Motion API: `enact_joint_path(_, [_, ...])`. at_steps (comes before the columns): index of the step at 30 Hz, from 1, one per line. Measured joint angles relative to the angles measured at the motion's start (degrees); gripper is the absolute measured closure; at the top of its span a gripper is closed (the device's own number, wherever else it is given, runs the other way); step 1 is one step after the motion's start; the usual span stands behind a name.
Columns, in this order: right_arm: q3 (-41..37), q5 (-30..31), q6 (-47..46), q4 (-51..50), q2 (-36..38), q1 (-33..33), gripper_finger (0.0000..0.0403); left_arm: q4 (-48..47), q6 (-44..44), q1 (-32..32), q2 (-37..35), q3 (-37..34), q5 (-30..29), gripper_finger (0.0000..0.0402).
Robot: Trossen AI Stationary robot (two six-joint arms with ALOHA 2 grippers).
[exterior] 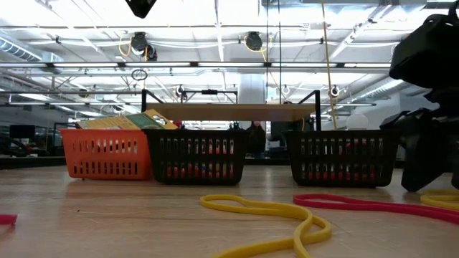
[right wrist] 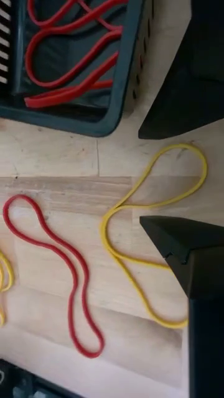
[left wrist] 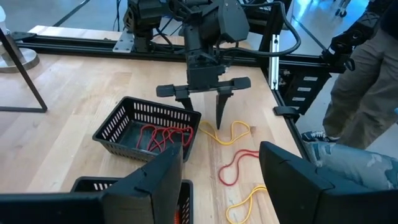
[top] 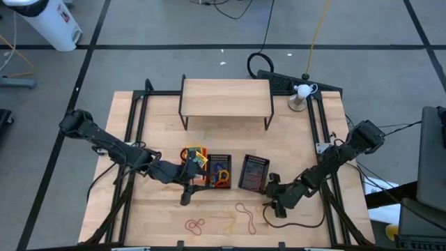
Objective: Pick & Place Office Desk Supplies
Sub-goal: Put the yellow rubber band into the right black bin
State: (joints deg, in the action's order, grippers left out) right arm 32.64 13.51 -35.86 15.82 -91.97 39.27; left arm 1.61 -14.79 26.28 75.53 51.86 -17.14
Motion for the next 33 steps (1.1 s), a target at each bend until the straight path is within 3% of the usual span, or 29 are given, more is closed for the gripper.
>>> enact_joint_path(10, [0.05,-3.97,3.82,-0.64,-0.02,0.00,0.0278,-0.11,0.07,0.00,0.00,-0.01,0.02,0.0192])
enact_joint_path(25, [0.05,-2.09,10.76,-8.76,-0.11,0.13,0.0302,-0.09,-0.37,0.00,0.00,-0.01,0.04,0.0192])
enact_joint_path(33, [0.02,-1.73,12.51,-10.35,-0.08,-1.11,0.0381,-0.09,-0.39,0.00,0.00,-0.01,0.02,0.0192])
